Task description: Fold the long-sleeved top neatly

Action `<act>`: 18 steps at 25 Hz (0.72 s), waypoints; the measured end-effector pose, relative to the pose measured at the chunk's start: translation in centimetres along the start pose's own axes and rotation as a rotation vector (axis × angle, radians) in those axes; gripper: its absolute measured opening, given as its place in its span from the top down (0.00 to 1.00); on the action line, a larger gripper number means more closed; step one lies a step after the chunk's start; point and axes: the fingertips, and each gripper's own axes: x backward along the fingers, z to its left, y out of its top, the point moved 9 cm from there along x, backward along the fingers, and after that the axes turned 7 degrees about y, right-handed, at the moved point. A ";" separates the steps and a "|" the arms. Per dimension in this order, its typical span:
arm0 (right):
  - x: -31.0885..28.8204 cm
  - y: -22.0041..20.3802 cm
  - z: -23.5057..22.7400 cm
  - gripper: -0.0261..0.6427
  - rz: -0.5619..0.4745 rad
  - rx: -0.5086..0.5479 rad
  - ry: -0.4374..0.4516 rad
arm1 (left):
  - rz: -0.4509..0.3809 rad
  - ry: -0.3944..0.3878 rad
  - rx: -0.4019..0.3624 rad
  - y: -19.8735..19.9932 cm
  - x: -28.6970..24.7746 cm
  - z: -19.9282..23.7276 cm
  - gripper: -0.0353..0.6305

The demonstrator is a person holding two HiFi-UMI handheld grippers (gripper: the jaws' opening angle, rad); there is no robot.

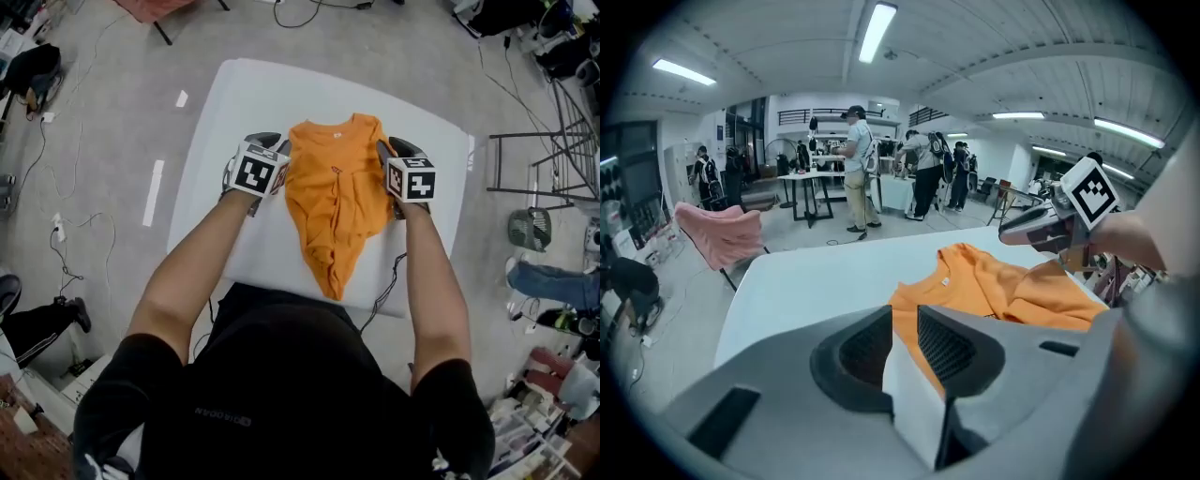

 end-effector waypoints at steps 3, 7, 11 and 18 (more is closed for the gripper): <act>-3.0 0.6 -1.3 0.76 0.075 -0.019 -0.014 | 0.046 0.004 0.012 -0.1 -2.1 0.4 0.80; -6.2 0.4 -3.2 0.70 0.186 -0.102 -0.004 | 0.100 0.001 0.060 -0.3 -4.1 0.9 0.77; -7.9 0.6 -4.0 0.68 0.236 -0.116 -0.009 | 0.103 -0.043 0.202 -0.3 -5.3 1.5 0.73; -9.1 -0.3 -3.9 0.68 0.297 -0.120 0.014 | 0.094 -0.078 0.284 0.8 -6.3 1.7 0.70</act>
